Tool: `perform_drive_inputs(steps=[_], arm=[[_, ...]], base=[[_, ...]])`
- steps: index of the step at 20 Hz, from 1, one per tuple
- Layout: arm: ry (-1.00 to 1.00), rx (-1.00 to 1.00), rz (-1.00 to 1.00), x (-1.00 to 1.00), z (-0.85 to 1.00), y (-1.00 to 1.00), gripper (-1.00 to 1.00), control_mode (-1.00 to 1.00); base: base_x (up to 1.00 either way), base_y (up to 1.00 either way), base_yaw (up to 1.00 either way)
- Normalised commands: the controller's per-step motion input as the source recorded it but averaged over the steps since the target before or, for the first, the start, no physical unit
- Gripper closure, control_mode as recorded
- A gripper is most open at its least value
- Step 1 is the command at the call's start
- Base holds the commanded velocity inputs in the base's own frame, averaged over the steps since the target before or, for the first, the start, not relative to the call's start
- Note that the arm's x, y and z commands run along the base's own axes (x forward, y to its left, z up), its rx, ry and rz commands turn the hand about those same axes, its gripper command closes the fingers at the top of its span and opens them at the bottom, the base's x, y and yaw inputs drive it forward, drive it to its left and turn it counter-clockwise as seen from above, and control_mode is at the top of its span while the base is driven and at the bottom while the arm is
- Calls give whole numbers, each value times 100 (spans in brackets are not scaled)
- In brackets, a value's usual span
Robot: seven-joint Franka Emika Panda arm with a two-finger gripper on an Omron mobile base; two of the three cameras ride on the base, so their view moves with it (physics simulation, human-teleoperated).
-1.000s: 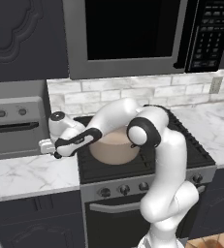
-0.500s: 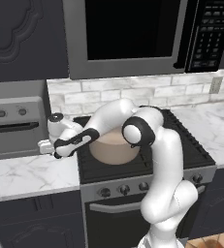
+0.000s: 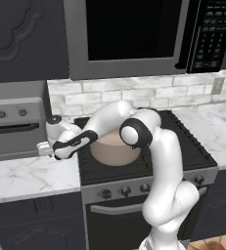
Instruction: Turn on the burner for the pot on the stove. Wait thirty seconds for the pot to heat up. Then add the eggplant to the pot.
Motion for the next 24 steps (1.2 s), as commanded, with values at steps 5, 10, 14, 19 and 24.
perform_drive_inputs(steps=[5, 10, 14, 19, 24], arm=[[0, 0, 0, 2, -15, 1, 100, -100], [0, 0, 0, 0, -22, 0, 100, -100], [0, 0, 0, 0, -7, 0, 100, -100], [0, 0, 0, -1, 0, 0, 100, -100], [-2, 1, 0, -17, 4, -6, 100, -100]], base=[[0, 0, 0], [0, 0, 0], [0, 0, 0], [0, 0, 0], [0, 0, 0]])
